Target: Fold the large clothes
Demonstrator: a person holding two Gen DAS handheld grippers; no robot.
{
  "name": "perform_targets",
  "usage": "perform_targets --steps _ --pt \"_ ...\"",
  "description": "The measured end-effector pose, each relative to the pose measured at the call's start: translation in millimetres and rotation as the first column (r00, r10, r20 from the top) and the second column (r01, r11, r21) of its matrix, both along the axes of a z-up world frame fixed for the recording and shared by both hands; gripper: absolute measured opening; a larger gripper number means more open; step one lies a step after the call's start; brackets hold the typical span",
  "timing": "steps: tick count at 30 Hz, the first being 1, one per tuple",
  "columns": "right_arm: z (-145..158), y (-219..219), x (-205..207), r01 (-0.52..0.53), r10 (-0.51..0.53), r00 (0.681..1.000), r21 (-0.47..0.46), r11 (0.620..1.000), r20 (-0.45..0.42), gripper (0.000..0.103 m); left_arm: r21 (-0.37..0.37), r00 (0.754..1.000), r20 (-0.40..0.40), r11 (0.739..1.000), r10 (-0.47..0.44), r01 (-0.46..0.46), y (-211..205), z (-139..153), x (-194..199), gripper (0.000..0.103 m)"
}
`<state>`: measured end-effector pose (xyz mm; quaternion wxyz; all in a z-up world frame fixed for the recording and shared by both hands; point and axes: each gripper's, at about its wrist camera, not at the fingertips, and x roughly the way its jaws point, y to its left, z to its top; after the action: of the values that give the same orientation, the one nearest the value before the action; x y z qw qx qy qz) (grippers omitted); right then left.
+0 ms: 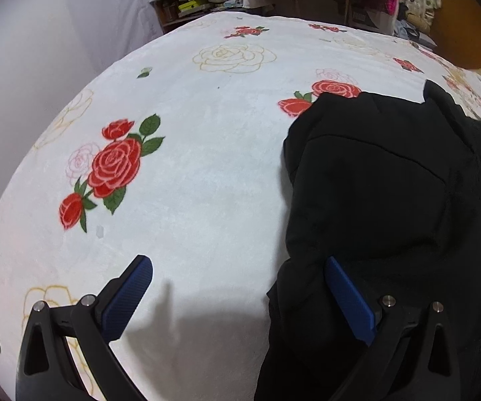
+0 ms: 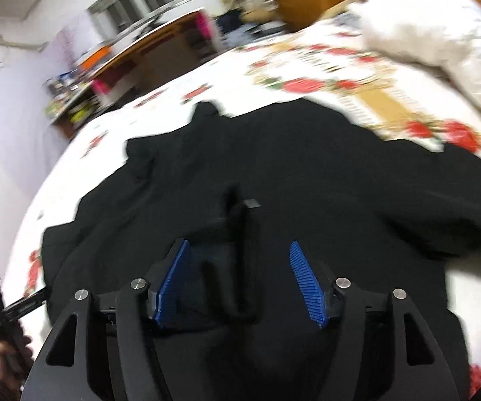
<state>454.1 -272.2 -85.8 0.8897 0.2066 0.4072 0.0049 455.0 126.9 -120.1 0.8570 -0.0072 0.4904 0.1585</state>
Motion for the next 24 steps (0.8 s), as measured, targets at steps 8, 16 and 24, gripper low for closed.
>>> perform_targets --steps 8,16,24 --pt "-12.8 11.1 39.3 -0.114 0.114 0.993 0.060 0.992 -0.004 0.015 0.045 1.000 -0.008 0.999 -0.011 0.011 1.2 -3.7 0.3 0.103" --pt "-5.4 24.0 67.4 -0.138 0.134 0.990 -0.140 0.980 -0.038 0.010 0.027 1.000 0.005 1.000 0.000 0.000 1.1 -7.0 0.2 0.103" --pt "-26.8 0.8 61.1 -0.044 0.036 0.994 -0.066 0.997 -0.107 0.044 0.040 1.000 -0.005 0.999 0.012 -0.012 0.8 -2.8 2.3 0.103"
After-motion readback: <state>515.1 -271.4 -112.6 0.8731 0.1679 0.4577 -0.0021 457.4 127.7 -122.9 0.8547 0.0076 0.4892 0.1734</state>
